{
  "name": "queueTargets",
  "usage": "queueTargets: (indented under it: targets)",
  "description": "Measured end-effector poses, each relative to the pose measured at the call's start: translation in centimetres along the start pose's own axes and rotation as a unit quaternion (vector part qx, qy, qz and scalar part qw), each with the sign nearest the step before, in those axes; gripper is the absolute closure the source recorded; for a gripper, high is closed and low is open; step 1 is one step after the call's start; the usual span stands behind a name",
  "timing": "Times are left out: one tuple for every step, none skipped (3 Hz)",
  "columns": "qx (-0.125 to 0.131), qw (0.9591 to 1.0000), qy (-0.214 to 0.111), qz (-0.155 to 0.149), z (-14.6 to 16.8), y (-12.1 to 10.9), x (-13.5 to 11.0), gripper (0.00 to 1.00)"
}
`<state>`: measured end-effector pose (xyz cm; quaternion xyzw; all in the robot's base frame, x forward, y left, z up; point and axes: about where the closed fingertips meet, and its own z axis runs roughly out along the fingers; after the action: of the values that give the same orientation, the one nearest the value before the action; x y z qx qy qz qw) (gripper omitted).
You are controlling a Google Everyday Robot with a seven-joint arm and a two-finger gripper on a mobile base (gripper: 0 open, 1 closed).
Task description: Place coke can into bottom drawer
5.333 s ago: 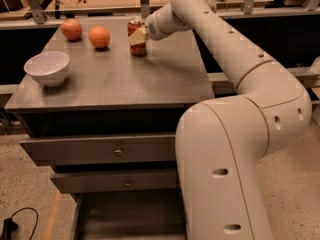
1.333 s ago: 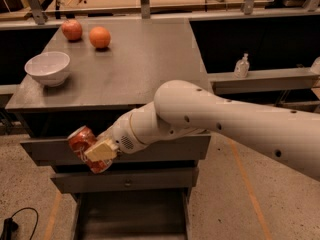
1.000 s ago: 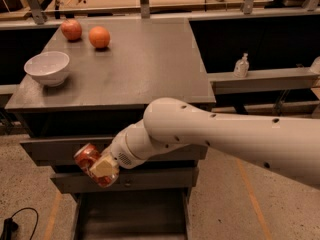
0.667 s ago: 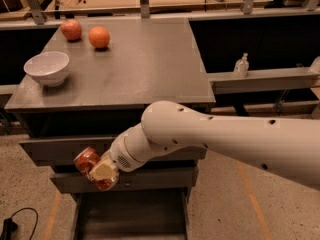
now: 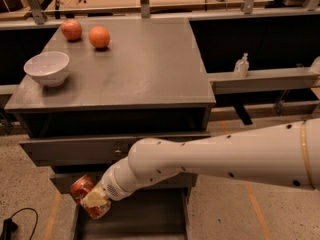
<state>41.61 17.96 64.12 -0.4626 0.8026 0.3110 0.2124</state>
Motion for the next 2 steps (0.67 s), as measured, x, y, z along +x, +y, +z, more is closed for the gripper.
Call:
queueTargets:
  targets:
    - [0.01, 0.9984, 0.011, 0.055, 4.6, -0.4, 4.2, 1.0]
    - [0.023, 0.9921, 0.013, 0.123, 8.6, -1.6, 8.9, 1.0]
